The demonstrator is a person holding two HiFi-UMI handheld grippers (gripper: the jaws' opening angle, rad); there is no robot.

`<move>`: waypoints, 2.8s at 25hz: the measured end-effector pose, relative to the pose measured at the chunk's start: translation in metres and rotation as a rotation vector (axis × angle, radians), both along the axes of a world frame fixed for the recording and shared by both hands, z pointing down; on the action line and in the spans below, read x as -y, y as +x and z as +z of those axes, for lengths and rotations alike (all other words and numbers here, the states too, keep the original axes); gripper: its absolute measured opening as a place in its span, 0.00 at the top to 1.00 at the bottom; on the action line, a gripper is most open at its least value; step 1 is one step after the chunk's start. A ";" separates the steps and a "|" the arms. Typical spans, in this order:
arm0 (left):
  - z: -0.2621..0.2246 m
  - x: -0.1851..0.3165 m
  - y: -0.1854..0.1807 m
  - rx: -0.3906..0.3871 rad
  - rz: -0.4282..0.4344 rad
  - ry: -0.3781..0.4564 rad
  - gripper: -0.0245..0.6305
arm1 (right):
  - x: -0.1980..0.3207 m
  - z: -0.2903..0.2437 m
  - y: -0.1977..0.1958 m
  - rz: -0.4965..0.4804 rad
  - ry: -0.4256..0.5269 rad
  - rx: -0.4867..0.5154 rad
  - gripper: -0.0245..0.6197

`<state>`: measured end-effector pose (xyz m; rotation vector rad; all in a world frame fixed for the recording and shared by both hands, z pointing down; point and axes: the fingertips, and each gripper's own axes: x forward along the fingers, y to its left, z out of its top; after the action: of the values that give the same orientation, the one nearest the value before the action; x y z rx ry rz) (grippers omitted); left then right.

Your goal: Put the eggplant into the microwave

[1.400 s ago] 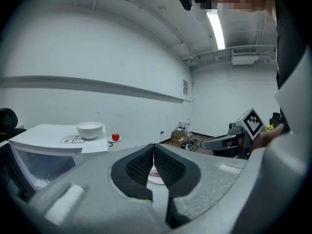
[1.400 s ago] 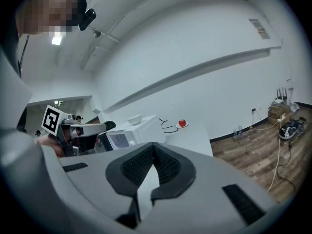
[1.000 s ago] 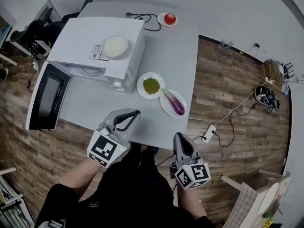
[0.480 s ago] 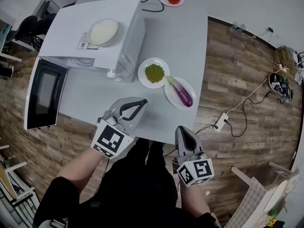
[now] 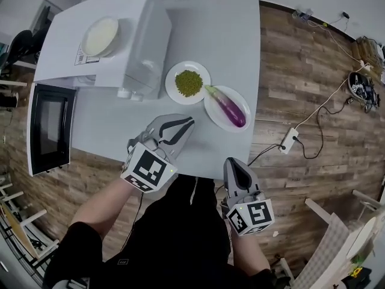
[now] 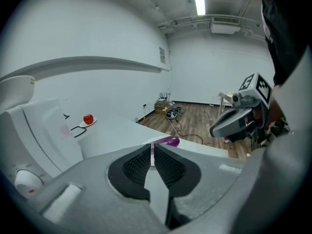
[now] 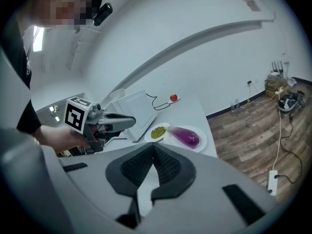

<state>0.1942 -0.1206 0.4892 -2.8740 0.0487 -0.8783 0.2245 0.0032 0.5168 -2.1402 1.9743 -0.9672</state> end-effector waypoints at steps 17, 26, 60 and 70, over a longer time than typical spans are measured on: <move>0.094 -0.014 0.034 0.216 0.291 0.194 0.88 | -0.010 0.037 0.009 0.084 -0.020 0.042 0.94; 0.127 -0.022 0.038 0.314 0.438 0.341 0.80 | -0.019 0.044 0.020 0.116 -0.026 0.053 0.94; 0.143 -0.052 0.065 0.347 0.573 0.488 0.78 | -0.038 0.057 0.014 0.121 -0.051 0.086 0.94; 0.145 -0.046 0.065 0.361 0.594 0.604 0.78 | -0.038 0.060 0.010 0.103 -0.051 0.089 0.94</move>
<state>0.2593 -0.0746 0.6343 -1.9720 -0.4645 -1.0077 0.2341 0.0412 0.5770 -2.1599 1.7996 -1.0868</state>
